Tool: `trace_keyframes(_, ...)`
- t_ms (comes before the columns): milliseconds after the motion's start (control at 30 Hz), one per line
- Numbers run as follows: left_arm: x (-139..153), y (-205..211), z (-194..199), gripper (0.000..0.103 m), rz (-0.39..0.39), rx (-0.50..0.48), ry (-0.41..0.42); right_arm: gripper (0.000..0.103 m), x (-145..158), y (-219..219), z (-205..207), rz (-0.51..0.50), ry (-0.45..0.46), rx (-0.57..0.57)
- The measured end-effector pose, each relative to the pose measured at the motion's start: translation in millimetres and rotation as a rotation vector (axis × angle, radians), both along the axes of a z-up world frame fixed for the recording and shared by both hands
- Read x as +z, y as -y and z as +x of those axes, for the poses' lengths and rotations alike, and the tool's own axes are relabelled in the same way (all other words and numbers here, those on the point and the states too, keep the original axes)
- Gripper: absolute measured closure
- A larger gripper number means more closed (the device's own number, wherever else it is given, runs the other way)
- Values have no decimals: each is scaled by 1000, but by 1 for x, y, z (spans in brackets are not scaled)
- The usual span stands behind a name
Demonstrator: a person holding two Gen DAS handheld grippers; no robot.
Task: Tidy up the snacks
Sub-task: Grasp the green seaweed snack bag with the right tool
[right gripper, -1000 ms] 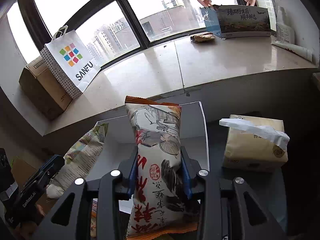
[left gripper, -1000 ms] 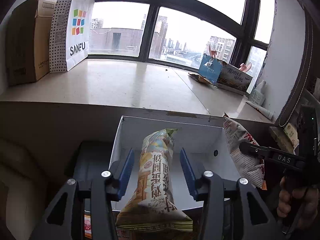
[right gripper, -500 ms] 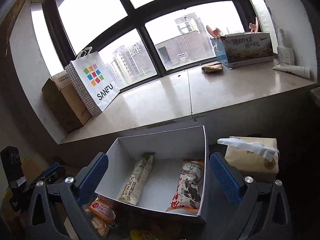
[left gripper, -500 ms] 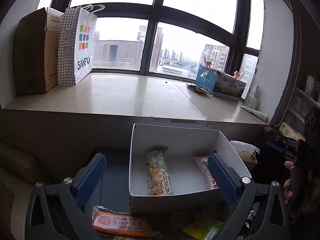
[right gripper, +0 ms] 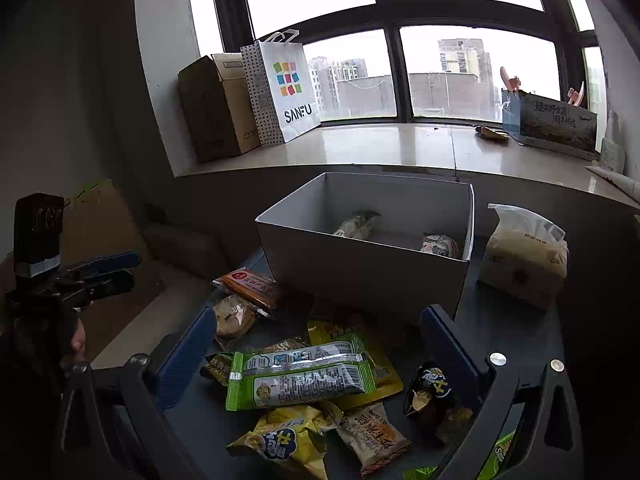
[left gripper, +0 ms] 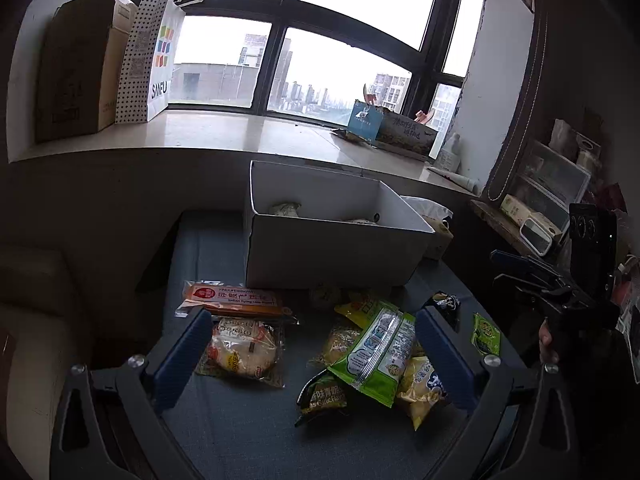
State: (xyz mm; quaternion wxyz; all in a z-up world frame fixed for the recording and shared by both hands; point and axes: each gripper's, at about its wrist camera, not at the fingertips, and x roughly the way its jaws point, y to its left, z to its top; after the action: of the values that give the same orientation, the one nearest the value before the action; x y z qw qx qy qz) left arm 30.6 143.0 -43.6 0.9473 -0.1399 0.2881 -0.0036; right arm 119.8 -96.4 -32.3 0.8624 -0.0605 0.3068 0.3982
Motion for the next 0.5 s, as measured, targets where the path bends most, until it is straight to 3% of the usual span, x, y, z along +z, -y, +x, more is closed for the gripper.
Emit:
trace_keyframes(133,-20,5,-30,0,-30,-9,-17,0,-37,-17,-27,-143,20,75)
trace_keyframes(267,-28,16,-43,0,-25,-60,-27,0,-60,-37,-48,-334,165,178)
trace_keyframes(500,-26,33,-43,0,-5,-143,-17,0,-78,-83,-53,-603,323,602)
